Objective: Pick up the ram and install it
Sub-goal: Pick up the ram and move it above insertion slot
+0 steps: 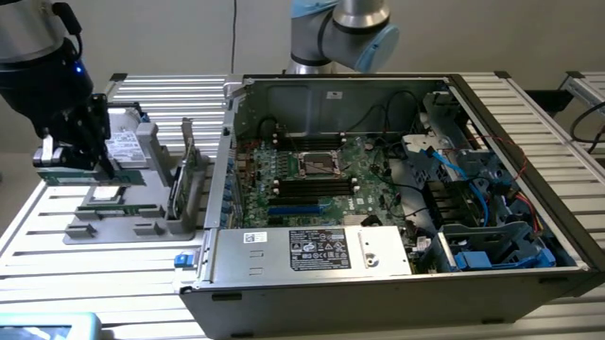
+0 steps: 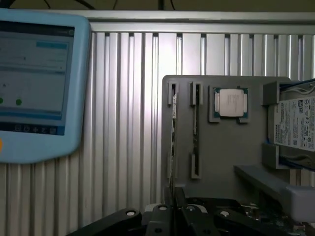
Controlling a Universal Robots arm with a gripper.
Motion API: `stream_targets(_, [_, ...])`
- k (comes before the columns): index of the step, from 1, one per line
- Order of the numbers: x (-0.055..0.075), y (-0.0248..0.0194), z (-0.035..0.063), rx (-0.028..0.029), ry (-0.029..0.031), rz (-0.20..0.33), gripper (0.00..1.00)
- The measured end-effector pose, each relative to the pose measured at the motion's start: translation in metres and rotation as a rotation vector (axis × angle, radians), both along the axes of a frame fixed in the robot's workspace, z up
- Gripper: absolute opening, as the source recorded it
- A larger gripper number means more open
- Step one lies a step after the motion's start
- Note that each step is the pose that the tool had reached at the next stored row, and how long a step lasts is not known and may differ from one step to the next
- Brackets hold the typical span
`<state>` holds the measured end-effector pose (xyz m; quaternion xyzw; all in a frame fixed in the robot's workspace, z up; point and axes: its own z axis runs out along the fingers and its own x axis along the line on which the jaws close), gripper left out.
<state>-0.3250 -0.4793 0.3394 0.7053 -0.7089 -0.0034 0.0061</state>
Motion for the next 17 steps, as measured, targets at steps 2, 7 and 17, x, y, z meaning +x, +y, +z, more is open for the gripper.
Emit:
stream_targets(2, [0.007,-0.0021,0.0092,-0.0001,0.0002,0.000,0.13])
stream_targets(7, [0.026,-0.0088,0.0318,0.0004,0.0010,0.000,0.13])
stream_targets(17, [0.071,-0.0110,0.0552,0.0029,0.0011,0.000,0.13])
